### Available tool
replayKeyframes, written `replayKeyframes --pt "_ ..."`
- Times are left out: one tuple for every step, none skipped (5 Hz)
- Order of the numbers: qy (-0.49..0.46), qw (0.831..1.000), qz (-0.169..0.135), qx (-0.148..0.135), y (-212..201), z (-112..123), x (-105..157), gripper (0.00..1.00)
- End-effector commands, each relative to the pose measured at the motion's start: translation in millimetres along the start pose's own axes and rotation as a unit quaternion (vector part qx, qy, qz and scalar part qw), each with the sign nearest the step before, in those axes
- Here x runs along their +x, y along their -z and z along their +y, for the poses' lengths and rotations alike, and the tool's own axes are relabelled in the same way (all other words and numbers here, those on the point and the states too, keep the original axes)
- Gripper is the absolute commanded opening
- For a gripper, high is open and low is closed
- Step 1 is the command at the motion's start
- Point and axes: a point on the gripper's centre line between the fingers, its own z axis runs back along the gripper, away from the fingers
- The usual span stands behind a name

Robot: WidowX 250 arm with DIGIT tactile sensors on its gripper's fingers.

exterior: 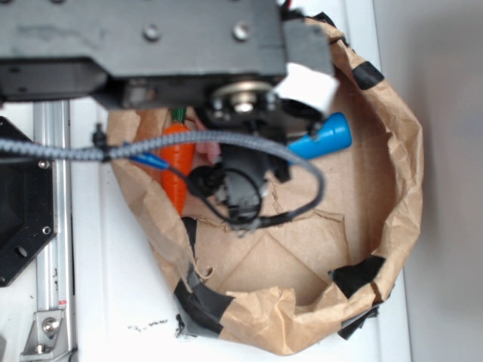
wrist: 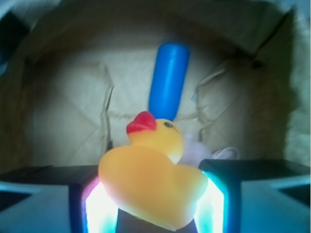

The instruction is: Grab the yellow duck.

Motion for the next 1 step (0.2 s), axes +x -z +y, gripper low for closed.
replayKeyframes --pt "0.007 1.000 -0.026 0.006 -4.6 -36.6 11.8 0.00"
